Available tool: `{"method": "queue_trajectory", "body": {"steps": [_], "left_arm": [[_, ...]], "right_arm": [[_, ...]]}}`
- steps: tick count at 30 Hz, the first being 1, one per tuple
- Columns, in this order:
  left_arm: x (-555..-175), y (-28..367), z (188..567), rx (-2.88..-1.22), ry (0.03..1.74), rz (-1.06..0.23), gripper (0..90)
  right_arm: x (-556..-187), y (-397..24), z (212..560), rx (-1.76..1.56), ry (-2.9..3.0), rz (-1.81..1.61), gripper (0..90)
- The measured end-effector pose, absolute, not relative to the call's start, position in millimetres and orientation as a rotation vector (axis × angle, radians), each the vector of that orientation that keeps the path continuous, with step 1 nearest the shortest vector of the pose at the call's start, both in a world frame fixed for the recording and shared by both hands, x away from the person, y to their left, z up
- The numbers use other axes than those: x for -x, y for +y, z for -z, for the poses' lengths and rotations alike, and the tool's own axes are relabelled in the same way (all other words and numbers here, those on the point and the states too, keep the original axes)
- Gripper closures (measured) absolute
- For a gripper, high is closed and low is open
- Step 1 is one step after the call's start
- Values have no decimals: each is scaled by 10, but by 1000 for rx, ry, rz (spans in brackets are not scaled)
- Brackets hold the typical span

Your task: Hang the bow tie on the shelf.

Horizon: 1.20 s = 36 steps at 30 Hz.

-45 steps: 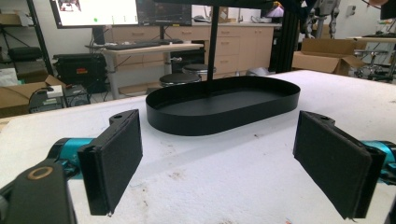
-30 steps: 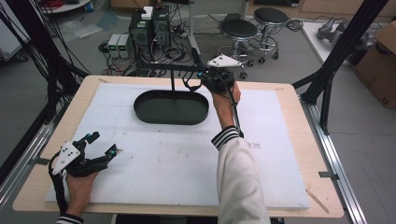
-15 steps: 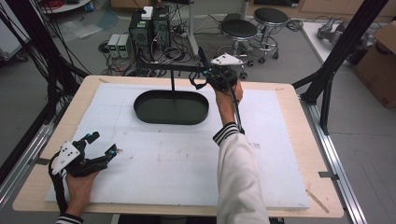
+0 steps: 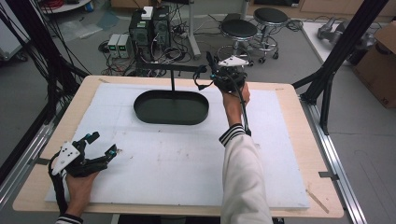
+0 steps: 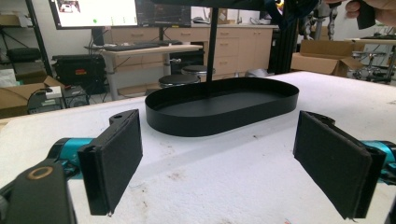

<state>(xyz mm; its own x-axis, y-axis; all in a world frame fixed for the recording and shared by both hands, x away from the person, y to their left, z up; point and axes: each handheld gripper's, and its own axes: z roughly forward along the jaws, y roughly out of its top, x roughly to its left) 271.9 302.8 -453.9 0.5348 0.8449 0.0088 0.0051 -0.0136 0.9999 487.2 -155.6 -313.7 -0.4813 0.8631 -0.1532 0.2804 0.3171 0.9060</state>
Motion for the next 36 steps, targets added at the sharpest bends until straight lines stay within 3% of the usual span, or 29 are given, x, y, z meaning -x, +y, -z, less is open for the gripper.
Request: {"method": "queue_trajectory", "body": {"steps": [10,13,26,31,32,36], "left_arm": [[-2716,3028,4539,-1438,784,-787,160],[-2715,3028,4538,-1441,781,-789,160],[-2712,3023,4539,-1439,778,-791,160],[-2711,3023,4539,-1442,776,-794,160],[-2713,3024,4538,-1439,779,-790,160],[-2713,3026,4538,-1439,780,-791,160]], "right_arm": [[-4837,-1578,3284,-1007,1969,-1104,728],[-4845,-1630,3359,-1056,2019,-1092,682],[-4790,-1668,3320,-1042,2056,-1112,672],[-4716,-1753,3248,-1046,2055,-1153,623],[-4637,-1827,3191,-1067,2067,-1197,571],[-4394,-1998,3050,-1072,2097,-1261,502]]}}
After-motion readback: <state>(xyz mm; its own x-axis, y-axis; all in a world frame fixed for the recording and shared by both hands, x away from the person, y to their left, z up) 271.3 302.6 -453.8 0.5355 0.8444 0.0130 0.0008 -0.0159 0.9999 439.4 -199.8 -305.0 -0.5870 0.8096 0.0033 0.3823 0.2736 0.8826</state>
